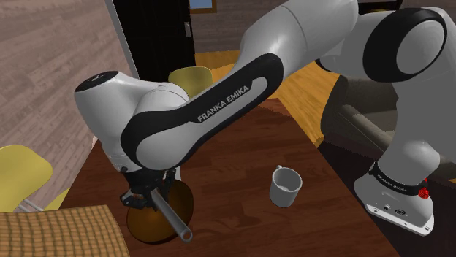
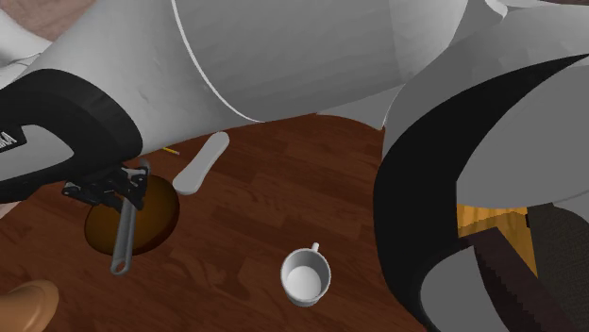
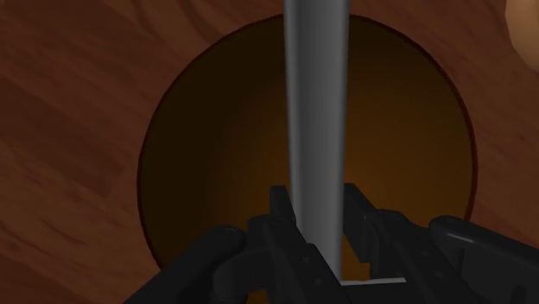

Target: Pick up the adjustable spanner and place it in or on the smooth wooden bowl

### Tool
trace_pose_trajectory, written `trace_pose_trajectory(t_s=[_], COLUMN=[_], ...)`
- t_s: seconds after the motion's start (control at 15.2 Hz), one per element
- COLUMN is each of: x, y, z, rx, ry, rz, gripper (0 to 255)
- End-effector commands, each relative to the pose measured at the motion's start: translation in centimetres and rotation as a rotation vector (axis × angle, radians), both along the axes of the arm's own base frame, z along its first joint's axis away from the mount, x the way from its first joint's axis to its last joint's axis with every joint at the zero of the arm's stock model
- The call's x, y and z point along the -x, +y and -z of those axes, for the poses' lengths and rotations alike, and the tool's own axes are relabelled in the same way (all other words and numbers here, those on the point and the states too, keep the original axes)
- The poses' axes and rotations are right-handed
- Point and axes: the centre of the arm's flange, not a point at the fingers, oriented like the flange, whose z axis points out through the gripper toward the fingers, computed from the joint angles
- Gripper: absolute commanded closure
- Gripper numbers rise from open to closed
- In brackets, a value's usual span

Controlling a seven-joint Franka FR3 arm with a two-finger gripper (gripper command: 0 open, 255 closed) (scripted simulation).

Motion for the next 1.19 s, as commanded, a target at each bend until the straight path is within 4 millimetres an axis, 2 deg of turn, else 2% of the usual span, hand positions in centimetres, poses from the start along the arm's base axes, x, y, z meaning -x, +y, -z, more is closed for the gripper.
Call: trace_pose_trajectory(t_s=[0.0,0.26,0.33,0.66,0.92,1.12], x=[0.0,0.0,0.1,0.0,-0.4,-0.4], y=[-0.1,-0.1,-0.1,-0.1,-0.1,-0.1], z=[0.5,0.5,0.5,0.5,-4.5,-4.5], rx=[0.004,0.004,0.004,0.004,0.004,0.004], ry=[0.003,0.003,0.003,0.003,0.003,0.003], rz=[0.0,0.0,0.0,0.0,0.0,0.0], gripper=[255,255,0,0,0,0])
